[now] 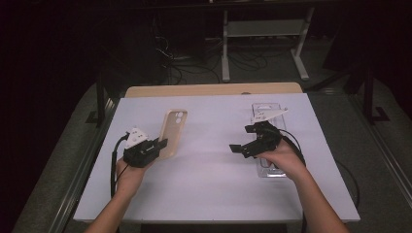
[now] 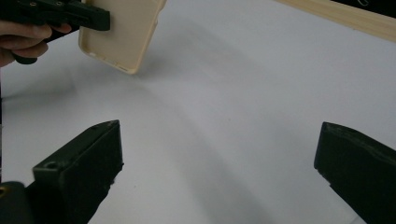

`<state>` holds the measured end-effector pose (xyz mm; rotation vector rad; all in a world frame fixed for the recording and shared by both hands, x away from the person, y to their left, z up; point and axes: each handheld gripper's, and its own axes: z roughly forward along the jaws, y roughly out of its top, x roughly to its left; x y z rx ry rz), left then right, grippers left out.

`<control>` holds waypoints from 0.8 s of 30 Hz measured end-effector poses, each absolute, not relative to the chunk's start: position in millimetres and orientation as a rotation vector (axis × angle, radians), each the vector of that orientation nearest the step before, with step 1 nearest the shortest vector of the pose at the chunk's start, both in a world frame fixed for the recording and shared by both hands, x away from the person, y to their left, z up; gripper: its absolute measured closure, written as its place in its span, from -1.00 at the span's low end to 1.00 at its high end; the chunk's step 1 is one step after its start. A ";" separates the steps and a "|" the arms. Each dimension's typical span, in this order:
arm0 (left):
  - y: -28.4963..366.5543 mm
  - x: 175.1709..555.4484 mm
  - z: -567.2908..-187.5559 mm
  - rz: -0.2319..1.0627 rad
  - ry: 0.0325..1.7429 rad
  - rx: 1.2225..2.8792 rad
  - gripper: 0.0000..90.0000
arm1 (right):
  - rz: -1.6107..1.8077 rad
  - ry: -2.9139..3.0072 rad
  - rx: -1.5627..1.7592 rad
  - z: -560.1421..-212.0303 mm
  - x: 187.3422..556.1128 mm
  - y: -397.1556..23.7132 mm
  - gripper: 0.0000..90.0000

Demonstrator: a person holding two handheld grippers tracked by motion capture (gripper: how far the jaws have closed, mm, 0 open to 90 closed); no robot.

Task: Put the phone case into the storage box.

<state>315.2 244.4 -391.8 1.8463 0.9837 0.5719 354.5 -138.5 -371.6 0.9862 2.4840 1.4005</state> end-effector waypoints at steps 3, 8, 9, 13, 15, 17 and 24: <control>243.9 316.8 -390.9 0.575 0.987 1.844 0.76 | 1.410 2.475 0.999 -368.5 356.8 -137.9 -0.98; 242.6 320.8 -387.4 0.567 0.991 1.851 0.76 | 1.386 2.451 1.012 -366.3 360.6 -133.5 -0.89; 241.6 321.6 -386.3 0.564 1.000 1.842 0.76 | 1.391 2.439 1.034 -365.5 360.7 -132.0 -0.87; 239.4 326.8 -382.5 0.561 1.002 1.849 0.76 | 1.404 2.454 1.066 -363.2 364.8 -125.9 -0.86; 237.9 328.8 -381.1 0.567 1.004 1.859 0.76 | 1.397 2.454 1.056 -362.6 367.4 -122.0 -0.86; 236.9 330.4 -379.9 0.569 1.004 1.860 0.76 | 1.408 2.455 1.064 -361.5 369.8 -118.4 -0.82; 235.0 335.2 -373.7 0.571 1.024 1.844 0.76 | 1.424 2.464 1.079 -360.6 378.6 -107.0 -0.80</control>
